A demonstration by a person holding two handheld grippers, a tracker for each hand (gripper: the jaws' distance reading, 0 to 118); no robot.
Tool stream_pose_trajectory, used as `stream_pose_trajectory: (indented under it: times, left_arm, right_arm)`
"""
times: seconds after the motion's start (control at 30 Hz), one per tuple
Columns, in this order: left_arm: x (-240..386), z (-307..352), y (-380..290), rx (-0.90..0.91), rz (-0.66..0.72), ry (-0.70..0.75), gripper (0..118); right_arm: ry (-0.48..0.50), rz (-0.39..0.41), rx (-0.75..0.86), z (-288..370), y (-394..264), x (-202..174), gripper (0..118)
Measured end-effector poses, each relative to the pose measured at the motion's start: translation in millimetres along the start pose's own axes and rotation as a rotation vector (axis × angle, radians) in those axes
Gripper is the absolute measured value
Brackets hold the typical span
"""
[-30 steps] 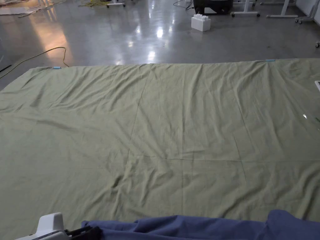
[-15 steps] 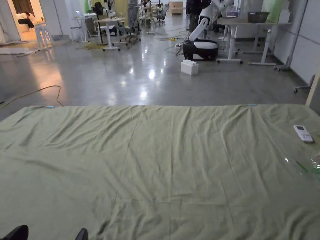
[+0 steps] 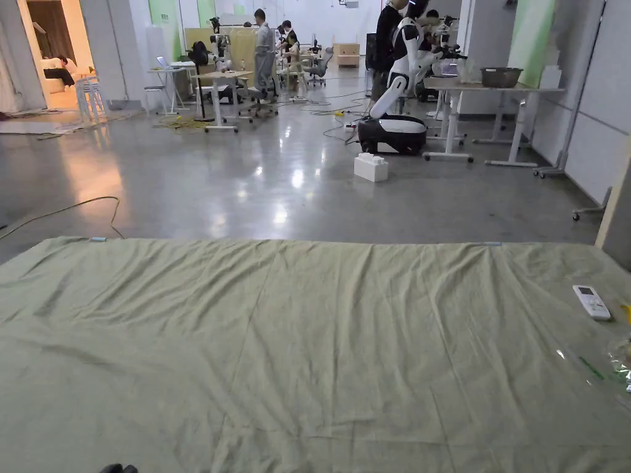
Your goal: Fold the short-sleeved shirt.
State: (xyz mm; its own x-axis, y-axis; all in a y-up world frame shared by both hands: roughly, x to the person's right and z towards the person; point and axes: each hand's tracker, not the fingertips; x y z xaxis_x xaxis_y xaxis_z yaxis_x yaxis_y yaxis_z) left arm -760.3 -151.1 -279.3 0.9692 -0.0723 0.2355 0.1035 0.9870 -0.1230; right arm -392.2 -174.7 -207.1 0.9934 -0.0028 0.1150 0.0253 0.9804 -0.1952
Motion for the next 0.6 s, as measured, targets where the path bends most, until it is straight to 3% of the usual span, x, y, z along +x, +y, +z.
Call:
stream_pose_trajectory:
  times: [0.03,0.07,0.5,0.6]
  left_arm:
    - [-1,1,0,-0.015,0.027,-0.036,0]
    - [-2,2,-1,-0.010,0.052,-0.054,0]
    - [2,0,2,-0.009,0.007,-0.070,0]
    - [-9,-6,-5,-0.046,0.079,-0.098,0]
  right_arm:
    - [0.008,0.012,0.007,0,-1,-1,6]
    - [0.009,0.011,-0.001,1,-3,0,0]
    - [-0.007,-0.049,0.001,3,0,5,0]
    - [-0.009,-0.042,-0.005,6,-2,4,0]
